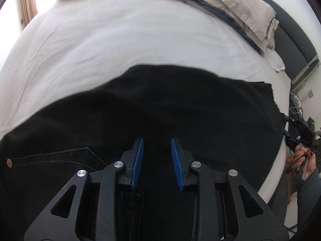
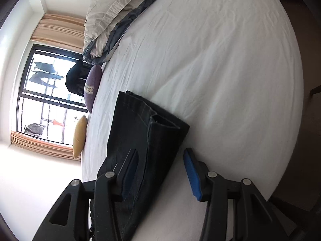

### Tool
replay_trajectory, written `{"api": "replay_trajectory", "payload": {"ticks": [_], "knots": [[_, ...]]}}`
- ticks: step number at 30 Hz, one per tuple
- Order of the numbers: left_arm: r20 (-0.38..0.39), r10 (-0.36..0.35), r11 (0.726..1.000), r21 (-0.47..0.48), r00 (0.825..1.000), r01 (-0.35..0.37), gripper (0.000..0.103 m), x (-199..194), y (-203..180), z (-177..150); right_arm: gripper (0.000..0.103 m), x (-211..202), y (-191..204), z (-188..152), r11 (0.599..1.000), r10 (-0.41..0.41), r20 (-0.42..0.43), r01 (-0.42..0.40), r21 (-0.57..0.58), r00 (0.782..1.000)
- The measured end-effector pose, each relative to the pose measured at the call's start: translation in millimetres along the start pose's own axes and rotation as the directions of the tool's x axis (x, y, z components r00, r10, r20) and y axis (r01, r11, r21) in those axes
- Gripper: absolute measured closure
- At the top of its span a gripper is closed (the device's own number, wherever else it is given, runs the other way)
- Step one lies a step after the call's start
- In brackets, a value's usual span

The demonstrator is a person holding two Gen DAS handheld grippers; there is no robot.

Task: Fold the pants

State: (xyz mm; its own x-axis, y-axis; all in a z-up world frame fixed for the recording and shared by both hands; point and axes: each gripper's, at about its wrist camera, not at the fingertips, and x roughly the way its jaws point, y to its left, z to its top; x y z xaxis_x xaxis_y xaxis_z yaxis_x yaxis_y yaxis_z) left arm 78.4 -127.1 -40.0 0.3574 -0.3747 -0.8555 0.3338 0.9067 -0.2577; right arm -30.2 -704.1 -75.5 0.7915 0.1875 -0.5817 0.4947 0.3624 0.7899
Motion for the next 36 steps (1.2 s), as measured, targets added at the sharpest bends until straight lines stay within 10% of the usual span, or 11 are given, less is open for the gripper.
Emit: {"api": "replay_trajectory", "payload": {"ticks": [15, 22, 36], "knots": [[0.005, -0.035, 0.998, -0.042, 0.999, 0.035, 0.076, 24, 11, 8, 0.051, 29, 21, 12, 1.000, -0.017, 0.046, 0.017, 0.003, 0.999], [-0.012, -0.038, 0.997, -0.068, 0.999, 0.038, 0.076, 34, 9, 19, 0.091, 33, 9, 14, 0.996, -0.011, 0.037, 0.007, 0.091, 0.999], [-0.014, 0.006, 0.996, -0.088, 1.000, -0.007, 0.076, 32, 5, 23, 0.092, 23, 68, 6, 0.990, -0.117, 0.104, 0.124, -0.072, 0.988]]}}
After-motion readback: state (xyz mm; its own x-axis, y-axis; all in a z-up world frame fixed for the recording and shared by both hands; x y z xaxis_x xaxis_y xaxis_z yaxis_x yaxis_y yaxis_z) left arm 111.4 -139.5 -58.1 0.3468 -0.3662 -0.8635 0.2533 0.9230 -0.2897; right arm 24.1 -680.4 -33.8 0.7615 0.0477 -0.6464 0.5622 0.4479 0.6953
